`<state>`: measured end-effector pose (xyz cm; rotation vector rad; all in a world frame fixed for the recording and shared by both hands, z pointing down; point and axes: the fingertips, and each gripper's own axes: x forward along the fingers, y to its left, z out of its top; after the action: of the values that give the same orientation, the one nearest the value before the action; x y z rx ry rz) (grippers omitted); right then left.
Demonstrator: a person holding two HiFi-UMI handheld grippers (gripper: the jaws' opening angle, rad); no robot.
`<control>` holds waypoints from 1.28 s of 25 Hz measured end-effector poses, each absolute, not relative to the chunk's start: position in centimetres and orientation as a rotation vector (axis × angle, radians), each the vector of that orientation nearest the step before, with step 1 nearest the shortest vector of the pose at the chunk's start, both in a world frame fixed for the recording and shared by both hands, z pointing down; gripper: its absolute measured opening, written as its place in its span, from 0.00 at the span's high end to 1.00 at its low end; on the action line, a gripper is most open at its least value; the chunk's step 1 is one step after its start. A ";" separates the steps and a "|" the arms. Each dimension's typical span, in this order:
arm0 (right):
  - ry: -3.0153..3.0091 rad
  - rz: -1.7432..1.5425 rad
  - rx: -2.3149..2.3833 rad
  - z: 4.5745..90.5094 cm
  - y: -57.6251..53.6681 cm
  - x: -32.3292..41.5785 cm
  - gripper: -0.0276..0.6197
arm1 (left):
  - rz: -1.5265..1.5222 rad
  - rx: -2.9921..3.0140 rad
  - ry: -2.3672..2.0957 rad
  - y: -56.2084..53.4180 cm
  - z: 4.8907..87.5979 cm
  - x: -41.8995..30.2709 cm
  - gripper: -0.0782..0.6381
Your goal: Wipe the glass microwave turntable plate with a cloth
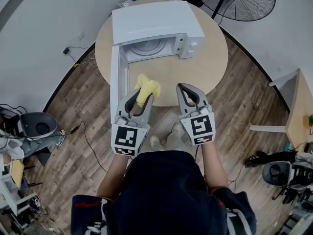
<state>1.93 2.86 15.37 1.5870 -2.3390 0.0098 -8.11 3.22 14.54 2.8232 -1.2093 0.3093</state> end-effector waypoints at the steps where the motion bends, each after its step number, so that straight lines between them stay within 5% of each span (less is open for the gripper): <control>1: -2.342 0.018 1.574 15.8 2.4 2.1 0.94 | 0.318 2.819 -1.206 2.9 14.9 -7.7 0.70; 32: -2.239 0.283 1.010 38.0 -7.6 3.1 0.94 | 0.472 2.459 -1.211 -6.1 36.0 -5.3 0.70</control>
<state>3.12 -7.58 38.00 1.0105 -2.2393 0.2832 -5.31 -6.13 36.04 2.4589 -1.2112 0.4717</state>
